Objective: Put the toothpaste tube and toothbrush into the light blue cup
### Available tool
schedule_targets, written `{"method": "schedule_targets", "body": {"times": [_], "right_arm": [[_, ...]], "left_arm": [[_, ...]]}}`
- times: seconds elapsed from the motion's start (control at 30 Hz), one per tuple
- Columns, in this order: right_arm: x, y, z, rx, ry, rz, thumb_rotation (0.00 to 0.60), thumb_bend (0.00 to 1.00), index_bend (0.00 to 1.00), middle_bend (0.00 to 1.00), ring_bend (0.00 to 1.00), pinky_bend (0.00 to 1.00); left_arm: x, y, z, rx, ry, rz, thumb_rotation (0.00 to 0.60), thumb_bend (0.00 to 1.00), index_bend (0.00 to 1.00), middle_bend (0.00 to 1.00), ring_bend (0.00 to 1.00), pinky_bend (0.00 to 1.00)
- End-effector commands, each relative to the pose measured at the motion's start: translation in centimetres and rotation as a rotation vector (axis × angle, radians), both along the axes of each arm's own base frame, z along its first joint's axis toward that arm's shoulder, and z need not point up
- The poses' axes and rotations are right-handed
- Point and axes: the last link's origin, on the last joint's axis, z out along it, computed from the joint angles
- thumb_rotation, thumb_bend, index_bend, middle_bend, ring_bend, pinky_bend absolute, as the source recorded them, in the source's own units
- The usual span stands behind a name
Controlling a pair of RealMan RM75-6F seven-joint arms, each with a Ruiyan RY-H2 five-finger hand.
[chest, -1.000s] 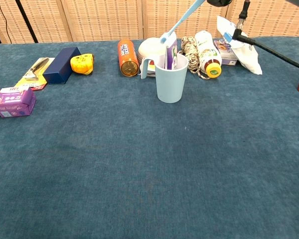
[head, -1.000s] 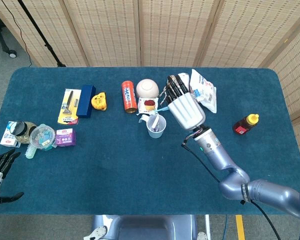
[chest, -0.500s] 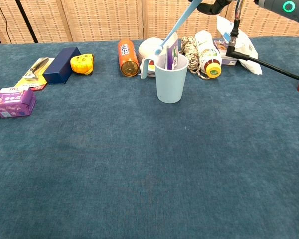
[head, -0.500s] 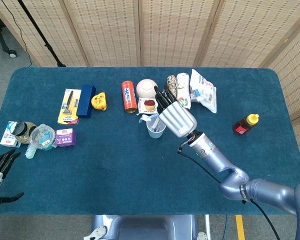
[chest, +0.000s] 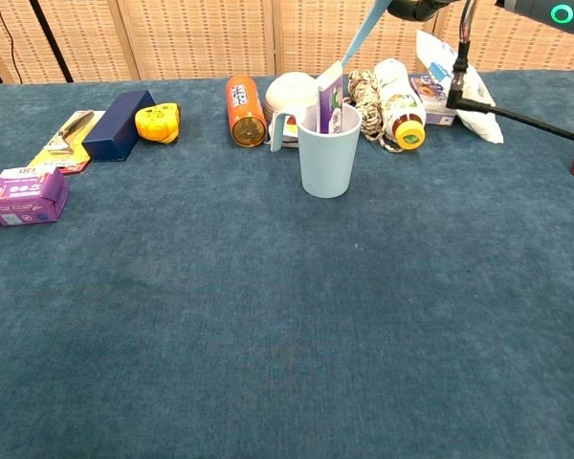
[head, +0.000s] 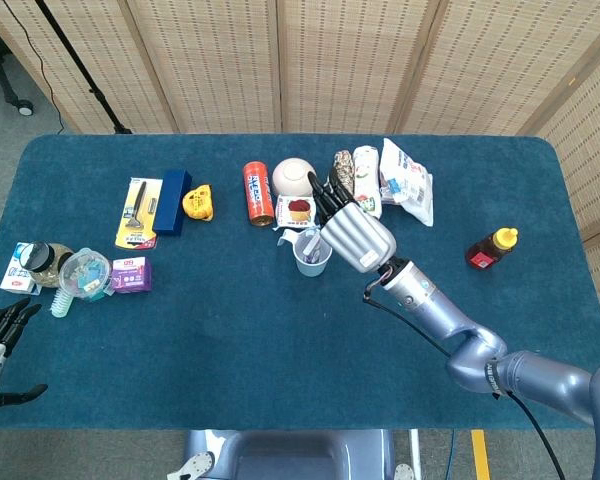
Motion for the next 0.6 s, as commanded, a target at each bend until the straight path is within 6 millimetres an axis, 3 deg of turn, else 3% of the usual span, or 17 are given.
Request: {"method": "schedule_targets", "body": {"times": [0.03,0.6], "right_arm": [[0.0,0.1,-0.1,-0.005,0.023,0.019,0.600,0.39,0.66,0.27,0.04,0.17],[0.0,0.5,-1.4,0.006,0.113,0.058,0.600,0.39,0.64,0.27,0.04,0.18]], "left_arm": [[0.0,0.0,0.0,-0.001,0.001,-0.001,0.600,0.00,0.00,0.00,0.00,0.00],[0.0,-0.1,0.1,0.003,-0.004,-0.002,0.600,0.00,0.00,0.00,0.00,0.00]]}}
